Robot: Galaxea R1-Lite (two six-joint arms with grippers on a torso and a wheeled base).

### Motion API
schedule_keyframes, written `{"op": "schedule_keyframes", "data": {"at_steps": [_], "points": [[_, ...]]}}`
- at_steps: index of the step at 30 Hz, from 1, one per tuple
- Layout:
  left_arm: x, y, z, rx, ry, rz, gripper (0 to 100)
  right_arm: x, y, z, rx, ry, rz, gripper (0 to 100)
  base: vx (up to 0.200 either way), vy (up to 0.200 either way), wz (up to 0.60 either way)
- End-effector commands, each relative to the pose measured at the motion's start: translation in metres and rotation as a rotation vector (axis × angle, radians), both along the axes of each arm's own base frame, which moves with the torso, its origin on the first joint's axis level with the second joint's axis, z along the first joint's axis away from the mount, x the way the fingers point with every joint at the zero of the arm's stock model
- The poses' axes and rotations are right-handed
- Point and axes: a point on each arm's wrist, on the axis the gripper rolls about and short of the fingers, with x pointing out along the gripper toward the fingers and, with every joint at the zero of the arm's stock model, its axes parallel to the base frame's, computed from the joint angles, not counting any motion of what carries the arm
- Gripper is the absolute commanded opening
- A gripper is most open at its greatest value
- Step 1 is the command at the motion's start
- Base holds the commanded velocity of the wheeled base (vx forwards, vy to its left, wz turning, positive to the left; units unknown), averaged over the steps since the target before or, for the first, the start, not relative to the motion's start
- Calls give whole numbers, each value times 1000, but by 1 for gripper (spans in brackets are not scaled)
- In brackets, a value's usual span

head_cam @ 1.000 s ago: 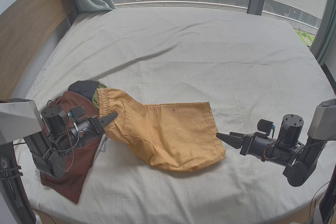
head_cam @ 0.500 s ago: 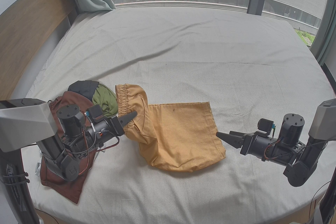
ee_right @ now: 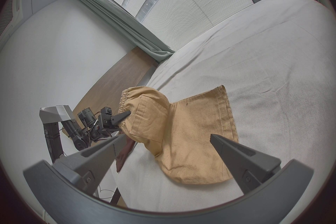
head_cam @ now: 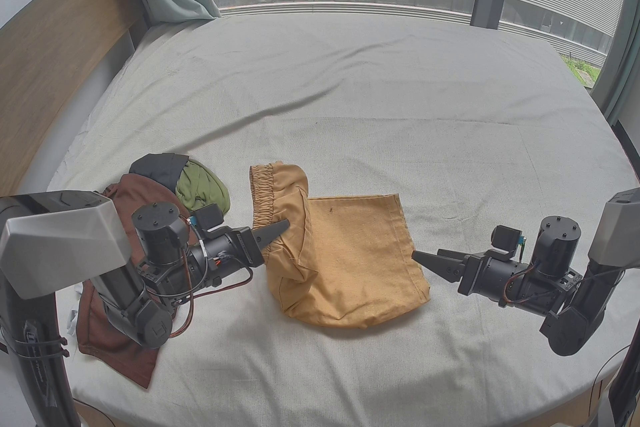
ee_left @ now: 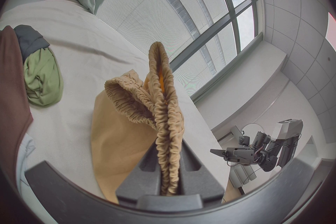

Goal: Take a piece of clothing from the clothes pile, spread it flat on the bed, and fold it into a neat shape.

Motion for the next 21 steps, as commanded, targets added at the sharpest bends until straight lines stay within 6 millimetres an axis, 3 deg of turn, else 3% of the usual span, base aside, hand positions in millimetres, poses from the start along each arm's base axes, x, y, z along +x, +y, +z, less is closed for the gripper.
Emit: {"op": "schedule_keyframes", "data": {"at_steps": [1,13,21], "points": [[3,-5,-3,1,4,-10,0,0,0,0,0,0,1,100,0,0,0],[10,-22,-3,-18,6,-45,0,1,0,1,2,-6,-1,100,0,0,0],[11,-42,-15,-27,35,-85,0,1,-1,6,9,-22,-4,100,0,0,0]]}}
